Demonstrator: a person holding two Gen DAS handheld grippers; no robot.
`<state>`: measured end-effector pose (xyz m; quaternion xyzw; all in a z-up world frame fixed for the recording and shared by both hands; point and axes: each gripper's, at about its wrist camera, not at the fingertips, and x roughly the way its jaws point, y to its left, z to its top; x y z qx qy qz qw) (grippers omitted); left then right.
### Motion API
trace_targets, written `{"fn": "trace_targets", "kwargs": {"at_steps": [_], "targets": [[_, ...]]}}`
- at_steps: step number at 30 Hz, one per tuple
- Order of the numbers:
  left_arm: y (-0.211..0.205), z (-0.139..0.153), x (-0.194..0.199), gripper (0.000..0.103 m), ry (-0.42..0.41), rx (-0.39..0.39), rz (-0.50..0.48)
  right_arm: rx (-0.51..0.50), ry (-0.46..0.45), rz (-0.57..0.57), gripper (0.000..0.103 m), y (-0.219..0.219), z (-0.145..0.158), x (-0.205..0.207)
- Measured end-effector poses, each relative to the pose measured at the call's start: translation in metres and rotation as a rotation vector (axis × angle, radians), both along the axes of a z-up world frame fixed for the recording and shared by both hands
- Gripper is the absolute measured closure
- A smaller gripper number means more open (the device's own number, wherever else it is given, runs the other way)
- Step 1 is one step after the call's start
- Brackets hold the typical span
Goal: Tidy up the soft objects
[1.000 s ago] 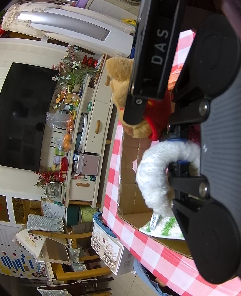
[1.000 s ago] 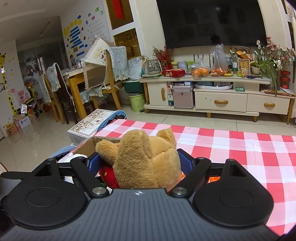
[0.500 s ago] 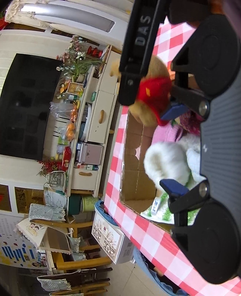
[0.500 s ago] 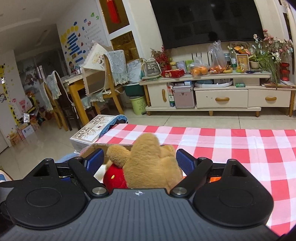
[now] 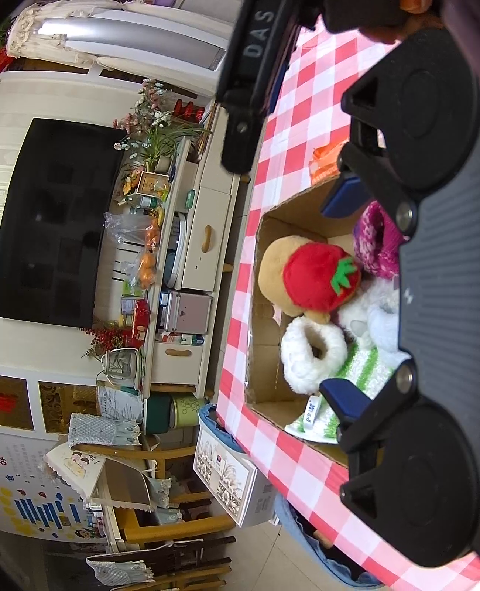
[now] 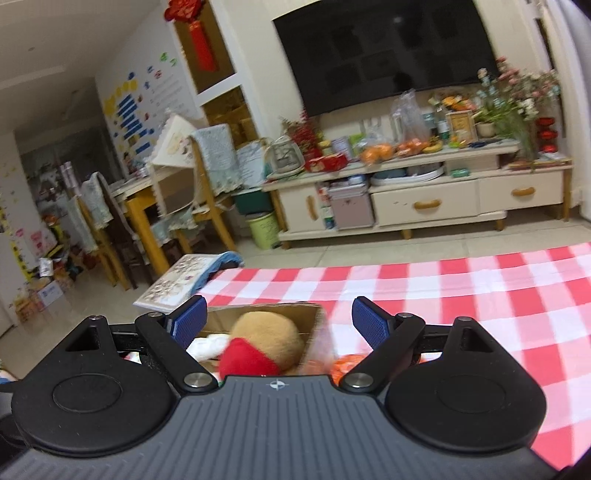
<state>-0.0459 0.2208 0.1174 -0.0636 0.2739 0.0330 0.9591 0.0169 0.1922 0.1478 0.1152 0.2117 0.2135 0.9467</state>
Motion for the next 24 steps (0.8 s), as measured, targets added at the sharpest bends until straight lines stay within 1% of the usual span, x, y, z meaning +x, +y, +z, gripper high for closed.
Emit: {"fn": "trace_targets", "kwargs": {"at_steps": [2,7,11,13,15,21,24], "targets": [[-0.001,0.0,-0.003,0.009,-0.003,-0.005,-0.004,-0.009,-0.011,-0.024,0.0,-0.007,0.0,-0.008],[-0.011,-0.006,-0.01,0.009,0.011,0.014,-0.003,-0.007,-0.021,-0.059,0.0,-0.028,-0.003,-0.026],[-0.015,-0.014,-0.017,0.008,0.004,-0.041,0.04,-0.003,-0.017,-0.088,0.0,-0.047,-0.008,-0.038],[-0.016,-0.013,-0.022,0.008,-0.05,-0.046,0.067,0.003,-0.009,-0.1,0.0,-0.055,-0.012,-0.041],[-0.017,-0.013,-0.023,0.009,-0.082,-0.051,0.094,0.011,0.003,-0.111,0.0,-0.062,-0.016,-0.043],[-0.029,-0.01,-0.026,0.009,-0.186,0.021,0.166,0.018,0.028,-0.134,0.0,-0.075,-0.028,-0.048],[-0.035,-0.009,-0.029,0.008,-0.247,0.061,0.226,0.025,0.032,-0.143,0.0,-0.08,-0.032,-0.049]]}}
